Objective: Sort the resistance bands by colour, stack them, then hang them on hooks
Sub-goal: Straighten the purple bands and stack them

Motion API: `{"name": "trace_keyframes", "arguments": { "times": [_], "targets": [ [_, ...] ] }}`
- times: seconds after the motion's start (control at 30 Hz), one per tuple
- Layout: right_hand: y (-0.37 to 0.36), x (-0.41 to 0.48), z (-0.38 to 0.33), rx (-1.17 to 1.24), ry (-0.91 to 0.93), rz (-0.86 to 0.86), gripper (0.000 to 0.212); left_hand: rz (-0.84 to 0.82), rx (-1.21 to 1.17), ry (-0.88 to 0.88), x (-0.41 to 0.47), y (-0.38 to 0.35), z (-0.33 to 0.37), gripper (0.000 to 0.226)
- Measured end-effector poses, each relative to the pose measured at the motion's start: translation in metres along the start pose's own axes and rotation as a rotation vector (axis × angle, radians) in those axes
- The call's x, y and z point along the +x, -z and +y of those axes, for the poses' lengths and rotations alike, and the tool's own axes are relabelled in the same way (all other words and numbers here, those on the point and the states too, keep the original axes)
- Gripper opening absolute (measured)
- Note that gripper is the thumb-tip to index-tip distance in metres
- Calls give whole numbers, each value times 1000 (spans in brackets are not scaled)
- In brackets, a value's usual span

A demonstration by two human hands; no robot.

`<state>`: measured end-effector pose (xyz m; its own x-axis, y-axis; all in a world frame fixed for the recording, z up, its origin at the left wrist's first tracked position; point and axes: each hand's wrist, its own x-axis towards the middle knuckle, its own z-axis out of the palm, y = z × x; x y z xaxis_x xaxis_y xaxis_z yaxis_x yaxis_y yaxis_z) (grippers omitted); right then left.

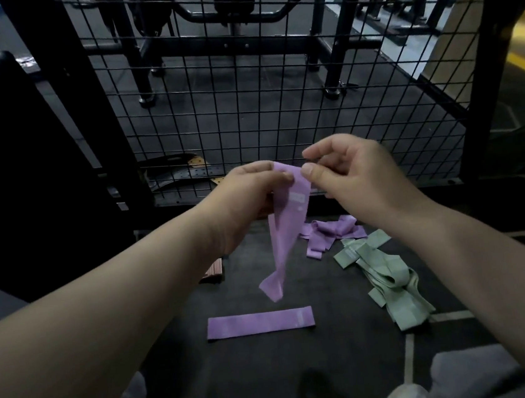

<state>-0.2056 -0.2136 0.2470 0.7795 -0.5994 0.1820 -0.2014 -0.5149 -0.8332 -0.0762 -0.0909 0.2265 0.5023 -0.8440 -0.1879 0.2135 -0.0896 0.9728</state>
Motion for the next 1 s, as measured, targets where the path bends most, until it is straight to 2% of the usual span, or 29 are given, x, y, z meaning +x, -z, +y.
{"name": "trace_keyframes", "arguments": {
  "times": [0.07,0.17,0.37,0.5,0.6,0.73,0.83,1.0],
  "targets": [
    [1,0,2,-53,19,-37,21,-29,23,-17,-1,1,1,16],
    [2,-3,-3,79,24,-141,19,-53,52,-44,-2,2,3,26],
    [-3,-3,-6,-113,211,89,8,-114,16,-107,-2,0,2,38],
    [-3,-3,-8,-6,206,155,6,-107,76,-138,-2,2,-2,24],
    [5,3,-14,104,199,258,6,-116,149,-89,-2,1,-10,20],
    [24,14,-16,241,90,380,7,-212,306,-24,-2,4,-22,9],
    [40,19,-11,272,38,510,6,-268,539,18,-3,7,-28,7],
    [53,23,-2,211,7,634,6,-183,880,-12,-1,11,-31,9]
  ]
}}
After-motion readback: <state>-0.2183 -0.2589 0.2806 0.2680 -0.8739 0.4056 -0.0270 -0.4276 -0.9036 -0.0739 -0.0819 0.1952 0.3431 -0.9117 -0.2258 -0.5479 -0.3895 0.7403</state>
